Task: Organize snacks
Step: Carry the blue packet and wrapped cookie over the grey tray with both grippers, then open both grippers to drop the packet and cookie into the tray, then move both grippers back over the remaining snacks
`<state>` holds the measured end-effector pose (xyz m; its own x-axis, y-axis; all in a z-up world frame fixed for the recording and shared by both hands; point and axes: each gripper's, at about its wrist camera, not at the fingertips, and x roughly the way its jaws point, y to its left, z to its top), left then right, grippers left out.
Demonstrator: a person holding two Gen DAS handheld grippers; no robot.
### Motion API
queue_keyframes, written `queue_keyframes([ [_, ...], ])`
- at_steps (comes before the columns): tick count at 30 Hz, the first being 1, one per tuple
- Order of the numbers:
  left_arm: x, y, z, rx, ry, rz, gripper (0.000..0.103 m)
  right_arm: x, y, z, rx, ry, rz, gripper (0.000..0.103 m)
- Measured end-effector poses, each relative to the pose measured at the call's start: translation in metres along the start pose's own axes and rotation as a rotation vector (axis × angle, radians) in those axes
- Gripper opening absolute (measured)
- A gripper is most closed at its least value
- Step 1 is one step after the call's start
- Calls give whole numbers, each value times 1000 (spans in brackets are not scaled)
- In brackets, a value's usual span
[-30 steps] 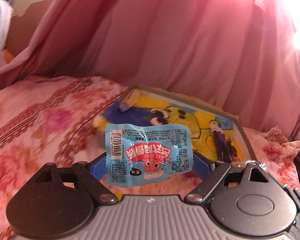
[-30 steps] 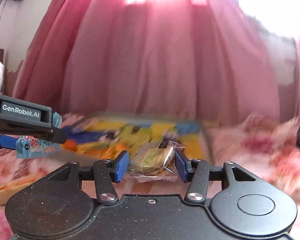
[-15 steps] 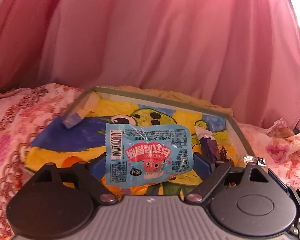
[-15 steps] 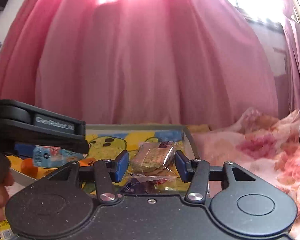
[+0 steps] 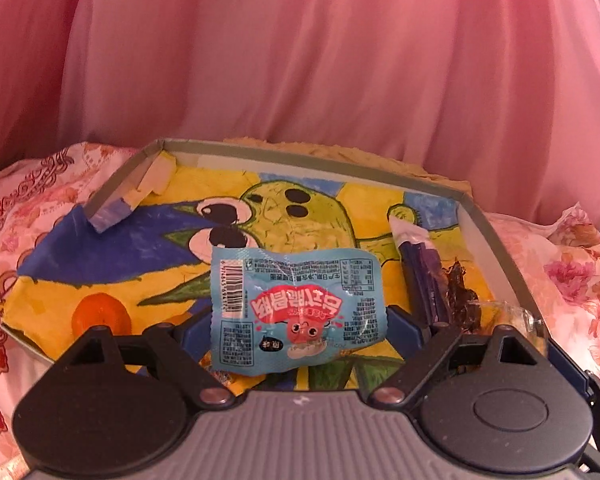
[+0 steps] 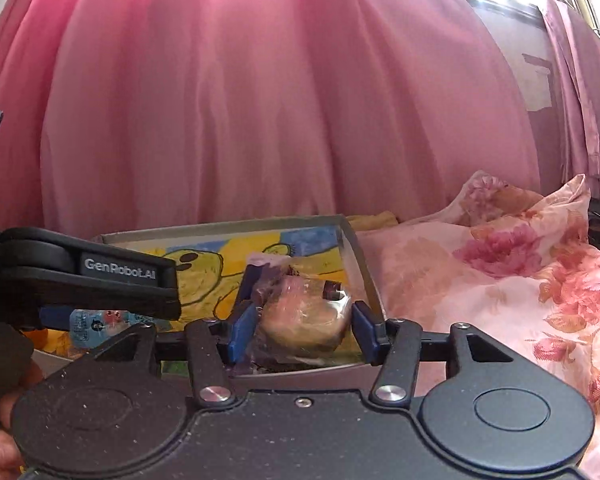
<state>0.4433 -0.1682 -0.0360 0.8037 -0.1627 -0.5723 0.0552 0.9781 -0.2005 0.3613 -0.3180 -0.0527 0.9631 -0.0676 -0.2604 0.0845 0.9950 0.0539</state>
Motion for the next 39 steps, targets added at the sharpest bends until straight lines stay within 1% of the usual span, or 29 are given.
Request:
queue_keyframes([
  [2, -1, 3, 1, -14, -1, -10, 91, 0, -1, 1, 1, 1, -1, 61],
  [4, -2, 4, 2, -26, 2, -15, 93, 0, 0, 1, -3, 3, -2, 68],
  [8, -6, 7, 4, -54, -9, -24, 97, 0, 3, 0, -17, 2, 1, 74],
  [10, -9, 9, 5, -66, -13, -25, 100, -2, 4, 2, -20, -5, 5, 79],
  [14, -20, 15, 7, -92, -29, -9, 102, -7, 5, 8, -19, -29, 6, 85],
  [19, -48, 26, 20, -106, -87, 32, 102, -21, 1, 21, 11, -66, 10, 100],
  [23, -78, 35, 28, -102, -147, 68, 102, -42, -2, 33, 59, -95, 11, 102],
  [26, -104, 42, 28, -86, -176, 90, 103, -63, 0, 40, 58, -121, 6, 102],
  [31, -147, 56, 13, -58, -218, 101, 103, -103, 6, 49, 20, -171, 20, 102],
  [35, -176, 67, -1, -71, -232, 107, 103, -141, 14, 55, 33, -225, 27, 102],
  [39, -204, 82, -18, -104, -243, 111, 103, -177, 28, 52, 57, -258, 39, 102],
])
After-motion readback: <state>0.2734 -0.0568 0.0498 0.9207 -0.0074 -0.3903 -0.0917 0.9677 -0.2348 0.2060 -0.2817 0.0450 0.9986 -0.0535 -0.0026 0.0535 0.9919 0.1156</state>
